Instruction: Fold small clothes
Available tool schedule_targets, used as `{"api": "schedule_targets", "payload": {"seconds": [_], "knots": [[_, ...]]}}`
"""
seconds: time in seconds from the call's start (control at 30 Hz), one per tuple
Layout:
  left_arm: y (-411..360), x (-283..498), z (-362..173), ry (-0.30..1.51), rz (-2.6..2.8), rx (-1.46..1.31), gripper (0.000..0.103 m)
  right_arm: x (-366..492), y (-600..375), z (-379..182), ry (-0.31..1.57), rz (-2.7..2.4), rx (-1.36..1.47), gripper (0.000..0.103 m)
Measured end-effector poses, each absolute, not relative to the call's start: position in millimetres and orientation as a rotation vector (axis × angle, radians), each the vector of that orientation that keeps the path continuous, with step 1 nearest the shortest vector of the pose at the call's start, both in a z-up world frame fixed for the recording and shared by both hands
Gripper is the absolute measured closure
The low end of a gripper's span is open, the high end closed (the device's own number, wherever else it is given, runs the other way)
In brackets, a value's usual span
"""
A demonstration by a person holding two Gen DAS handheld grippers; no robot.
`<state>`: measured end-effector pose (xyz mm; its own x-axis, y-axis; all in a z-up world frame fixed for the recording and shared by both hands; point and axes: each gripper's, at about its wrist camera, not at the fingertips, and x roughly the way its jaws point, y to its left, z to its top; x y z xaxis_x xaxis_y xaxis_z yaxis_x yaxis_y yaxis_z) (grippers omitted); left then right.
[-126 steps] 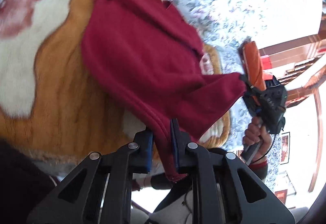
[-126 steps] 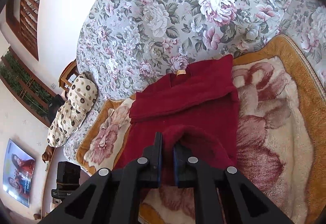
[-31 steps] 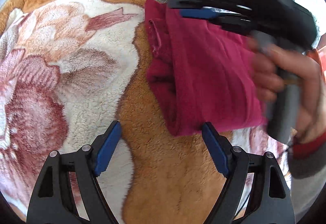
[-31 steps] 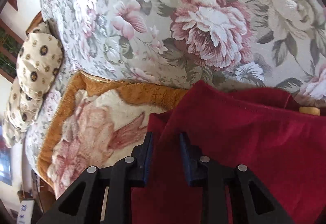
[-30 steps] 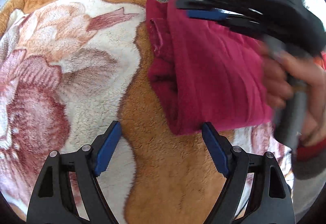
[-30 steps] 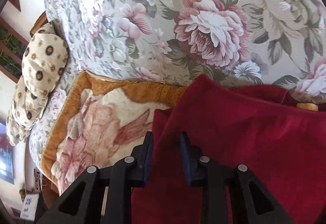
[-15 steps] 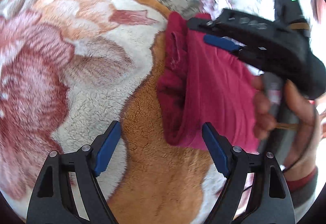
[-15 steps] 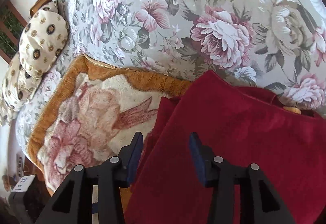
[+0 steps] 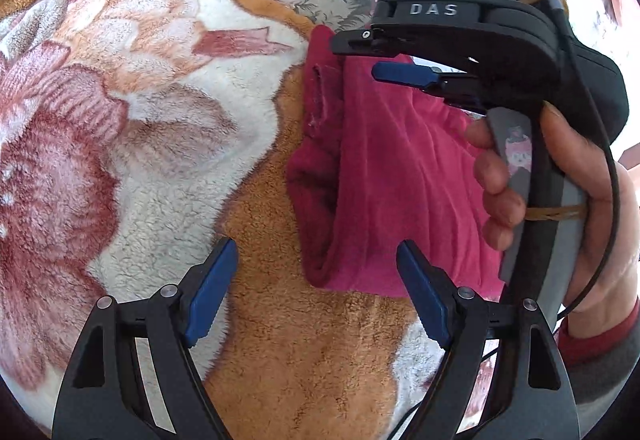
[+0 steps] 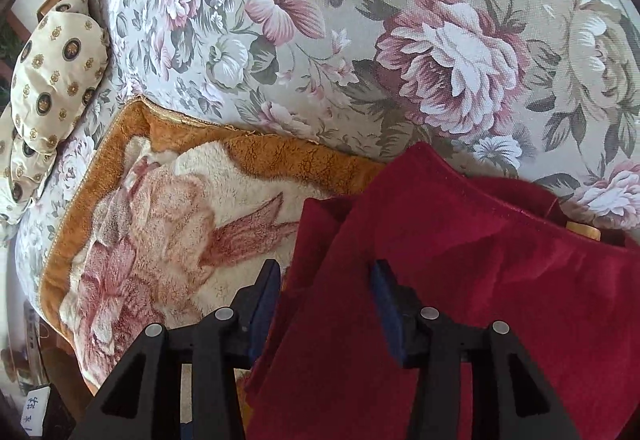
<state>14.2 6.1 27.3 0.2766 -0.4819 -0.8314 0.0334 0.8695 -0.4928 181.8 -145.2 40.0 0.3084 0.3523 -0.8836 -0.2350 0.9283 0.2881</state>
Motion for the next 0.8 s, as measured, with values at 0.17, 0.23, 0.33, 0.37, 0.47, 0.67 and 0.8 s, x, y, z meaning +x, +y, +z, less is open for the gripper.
{"api": "schedule_targets", "payload": {"seconds": [0.17,0.23,0.33,0.37,0.47,0.67,0.8], "knots": [[-10.4,11.7,23.0,1.269,-0.374,-0.393,0.021,179.4,-150.7,46.1,1.193,0.381,0.119,0.053],[-12.2,11.5,19.4,1.282,-0.369,-0.41,0.021,182.3,-148.1,44.8,1.197,0.375,0.116,0.049],[-3.7,14.2,15.5,1.27,-0.347,-0.505,0.021,190.7,-138.9,39.3,1.22,0.371,0.103,0.048],[1.0,14.0,13.7,1.267,-0.346,-0.545,0.021,193.7,-134.8,37.1,1.226,0.37,0.094,0.048],[8.3,14.3,9.3,1.251,-0.343,-0.619,0.02,202.5,-122.6,29.5,1.25,0.364,0.055,0.047],[-10.7,15.3,10.9,1.234,-0.376,-0.529,0.004,212.4,-103.3,12.0,1.297,0.326,-0.063,0.043],[-25.9,20.3,10.6,1.223,-0.382,-0.49,0.001,203.9,-91.7,10.6,1.243,0.31,-0.225,0.056]]}}
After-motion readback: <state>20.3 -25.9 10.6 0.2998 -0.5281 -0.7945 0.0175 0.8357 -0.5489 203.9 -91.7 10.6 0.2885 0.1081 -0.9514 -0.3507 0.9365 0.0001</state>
